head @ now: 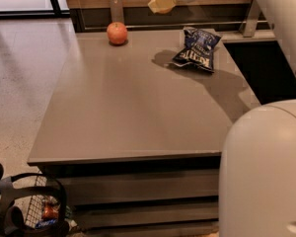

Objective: Move orange near apple

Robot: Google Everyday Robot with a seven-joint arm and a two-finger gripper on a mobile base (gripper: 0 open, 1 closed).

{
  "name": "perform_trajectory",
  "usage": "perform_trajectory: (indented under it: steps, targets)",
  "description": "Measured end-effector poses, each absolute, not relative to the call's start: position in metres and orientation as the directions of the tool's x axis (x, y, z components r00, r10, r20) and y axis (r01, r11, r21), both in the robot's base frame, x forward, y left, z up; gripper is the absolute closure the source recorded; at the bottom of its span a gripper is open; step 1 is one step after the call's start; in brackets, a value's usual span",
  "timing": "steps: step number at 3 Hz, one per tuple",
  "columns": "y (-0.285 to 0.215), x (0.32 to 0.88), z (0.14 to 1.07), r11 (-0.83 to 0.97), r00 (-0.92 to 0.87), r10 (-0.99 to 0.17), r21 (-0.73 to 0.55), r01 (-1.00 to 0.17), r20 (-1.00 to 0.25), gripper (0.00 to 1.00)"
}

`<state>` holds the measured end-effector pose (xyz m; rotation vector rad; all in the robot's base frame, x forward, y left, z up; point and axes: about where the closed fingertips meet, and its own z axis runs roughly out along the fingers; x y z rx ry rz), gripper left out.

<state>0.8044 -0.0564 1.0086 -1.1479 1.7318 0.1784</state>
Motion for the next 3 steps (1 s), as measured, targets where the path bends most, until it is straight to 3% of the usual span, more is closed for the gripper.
perform_trajectory:
  steps: [2,3]
  targets:
    - [-0.016,0.862,0.952,0.578,-0.098,-0.535,-0.279,-0.767,-0.839,1.00]
    - [-0.009,0.870,0.925,0.588,-0.185,-0.631,-0.309,-0.748,-0.753,1.00]
